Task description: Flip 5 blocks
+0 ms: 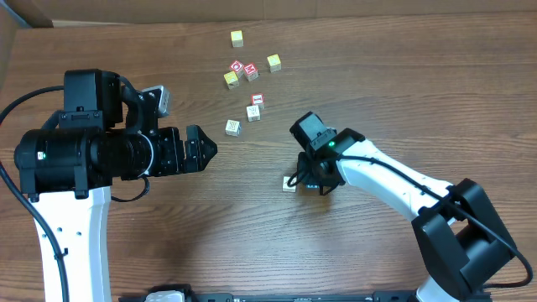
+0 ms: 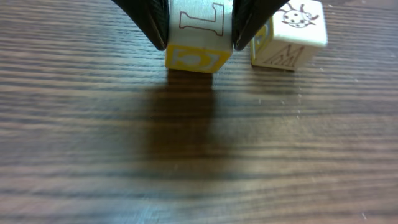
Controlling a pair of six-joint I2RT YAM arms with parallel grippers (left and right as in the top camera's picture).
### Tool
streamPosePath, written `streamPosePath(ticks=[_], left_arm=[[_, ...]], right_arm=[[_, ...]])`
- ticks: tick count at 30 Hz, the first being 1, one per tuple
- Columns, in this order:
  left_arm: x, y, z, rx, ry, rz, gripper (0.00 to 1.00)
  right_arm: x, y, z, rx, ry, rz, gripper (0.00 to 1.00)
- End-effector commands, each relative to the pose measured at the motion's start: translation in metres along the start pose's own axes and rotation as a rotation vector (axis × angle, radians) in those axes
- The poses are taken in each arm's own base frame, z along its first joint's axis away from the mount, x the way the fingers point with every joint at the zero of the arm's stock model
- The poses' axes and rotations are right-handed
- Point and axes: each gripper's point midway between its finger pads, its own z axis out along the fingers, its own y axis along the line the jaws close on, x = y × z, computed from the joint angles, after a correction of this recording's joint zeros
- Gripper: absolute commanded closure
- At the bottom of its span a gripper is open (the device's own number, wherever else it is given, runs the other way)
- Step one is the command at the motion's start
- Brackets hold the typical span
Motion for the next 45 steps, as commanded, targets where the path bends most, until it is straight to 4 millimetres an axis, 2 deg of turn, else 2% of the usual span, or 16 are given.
streamPosePath(ticks=[1, 2, 8, 13, 18, 22, 27, 33, 37, 40, 45], left_arm=[[-0.005, -0.001, -0.004, -0.001, -0.018, 0.004, 0.00], [-0.005, -0.001, -0.004, -0.001, -0.018, 0.004, 0.00], [-0.005, -0.001, -0.004, -0.001, -0.018, 0.004, 0.00], [-0.005, -0.001, -0.004, -0.001, -0.018, 0.004, 0.00], [-0.005, -0.001, -0.004, -0.001, -0.018, 0.004, 0.00], [-0.005, -0.001, -0.004, -0.001, -0.019, 0.004, 0.00], [-0.005, -0.001, -0.004, -0.001, -0.018, 0.004, 0.00], [-0.005, -0.001, -0.004, -0.001, -0.018, 0.004, 0.00], [-0.005, -0.001, -0.004, -0.001, -0.018, 0.004, 0.00], [-0.005, -0.001, -0.004, -0.001, -0.019, 0.004, 0.00], [-0.005, -0.001, -0.004, -0.001, -0.018, 0.004, 0.00]], right_arm=[[0.002, 0.004, -0.002, -0.023, -0.010, 0.009, 0.72], [0.003, 0.004, -0.002, -0.023, -0.009, 0.009, 0.71], [0.006, 0.009, -0.002, -0.053, 0.013, 0.008, 0.52], [0.000, 0.008, -0.006, -0.057, 0.010, 0.022, 0.46], [-0.019, 0.002, -0.019, -0.065, -0.005, 0.061, 0.40], [-0.024, 0.001, -0.022, -0.118, 0.022, 0.030, 0.39], [-0.033, -0.018, -0.022, -0.097, 0.020, 0.027, 0.37], [-0.022, -0.038, -0.017, -0.049, 0.070, 0.063, 0.48], [-0.009, -0.045, -0.008, -0.032, 0.100, 0.061, 0.63], [-0.002, -0.046, -0.002, -0.028, 0.109, 0.055, 0.70], [0.002, -0.043, 0.002, -0.031, 0.109, 0.038, 0.72]])
